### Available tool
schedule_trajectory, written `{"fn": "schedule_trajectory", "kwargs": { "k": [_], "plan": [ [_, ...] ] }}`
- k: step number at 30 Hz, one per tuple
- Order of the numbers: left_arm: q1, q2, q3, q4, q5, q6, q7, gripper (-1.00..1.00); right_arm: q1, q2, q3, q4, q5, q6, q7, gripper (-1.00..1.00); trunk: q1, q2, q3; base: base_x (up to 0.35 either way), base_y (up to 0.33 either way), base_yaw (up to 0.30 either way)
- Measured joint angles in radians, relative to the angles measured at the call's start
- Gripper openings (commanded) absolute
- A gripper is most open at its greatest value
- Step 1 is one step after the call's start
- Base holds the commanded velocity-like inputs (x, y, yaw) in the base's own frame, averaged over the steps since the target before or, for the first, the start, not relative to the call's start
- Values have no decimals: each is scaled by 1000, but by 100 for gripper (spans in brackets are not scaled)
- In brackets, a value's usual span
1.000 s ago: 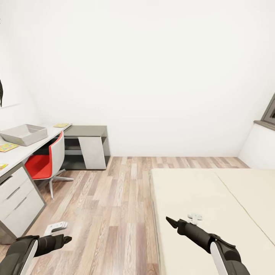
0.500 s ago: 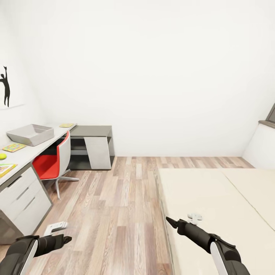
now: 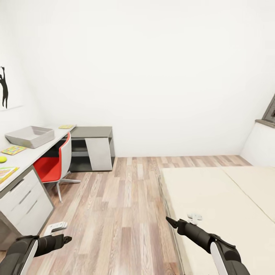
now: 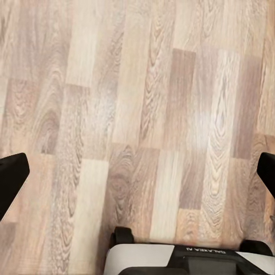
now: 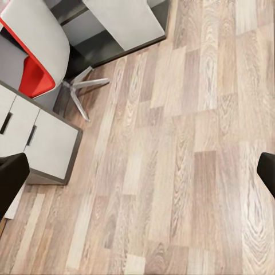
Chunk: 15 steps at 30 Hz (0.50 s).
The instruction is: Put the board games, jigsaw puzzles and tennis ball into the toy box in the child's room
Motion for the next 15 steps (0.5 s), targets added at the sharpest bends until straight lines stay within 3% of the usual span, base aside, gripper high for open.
{"fn": "schedule_trajectory", "kwargs": {
  "k": [15],
  "plan": [
    [0, 0, 0, 0, 0, 0, 0, 100, 0, 0, 0, 0, 0, 0, 0, 100, 0, 0, 11, 0, 259, -242]
  ]
}}
